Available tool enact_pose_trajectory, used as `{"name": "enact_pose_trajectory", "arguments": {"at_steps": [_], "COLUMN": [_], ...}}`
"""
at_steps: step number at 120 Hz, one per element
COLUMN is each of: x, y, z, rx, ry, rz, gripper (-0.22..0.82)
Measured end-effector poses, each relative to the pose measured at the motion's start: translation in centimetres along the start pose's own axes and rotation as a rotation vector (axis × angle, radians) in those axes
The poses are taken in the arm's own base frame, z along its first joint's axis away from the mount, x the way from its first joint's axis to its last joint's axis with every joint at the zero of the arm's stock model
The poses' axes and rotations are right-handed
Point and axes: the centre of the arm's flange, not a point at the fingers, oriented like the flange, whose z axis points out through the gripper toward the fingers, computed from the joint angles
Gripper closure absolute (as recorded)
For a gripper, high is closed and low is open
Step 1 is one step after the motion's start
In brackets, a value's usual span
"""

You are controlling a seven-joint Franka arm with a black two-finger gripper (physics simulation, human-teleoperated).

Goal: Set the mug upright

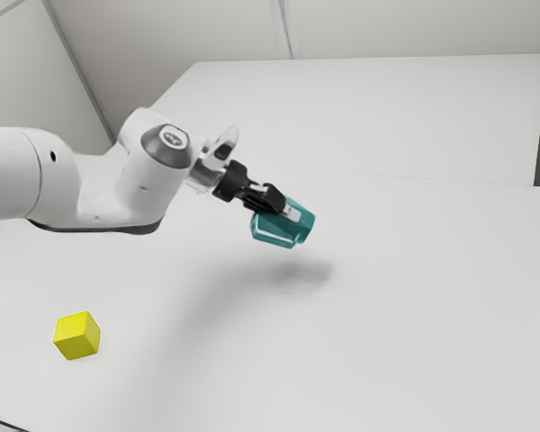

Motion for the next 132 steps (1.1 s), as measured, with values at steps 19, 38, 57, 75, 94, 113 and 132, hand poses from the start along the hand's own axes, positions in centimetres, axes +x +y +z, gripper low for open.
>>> {"name": "enact_pose_trajectory", "arguments": {"at_steps": [19, 38, 57, 75, 94, 113, 132], "x": [0.4, -0.2, -0.9, -1.5, -2.4, -3.5, -4.0], "y": [1.3, 1.3, 0.4, -1.0, -2.4, -2.5, -2.6], "z": [-3.3, -5.9, -7.3, -8.0, -7.4, -5.2, -3.6], "rx": [0.212, 0.384, 0.519, 0.625, 0.682, 0.693, 0.715], "ry": [-0.122, -0.219, -0.321, -0.4, -0.455, -0.484, -0.482], "rz": [0.14, 0.202, 0.216, 0.215, 0.19, 0.18, 0.187], "gripper": [0.78, 0.78, 0.78, 0.78, 0.78, 0.78, 0.78]}}
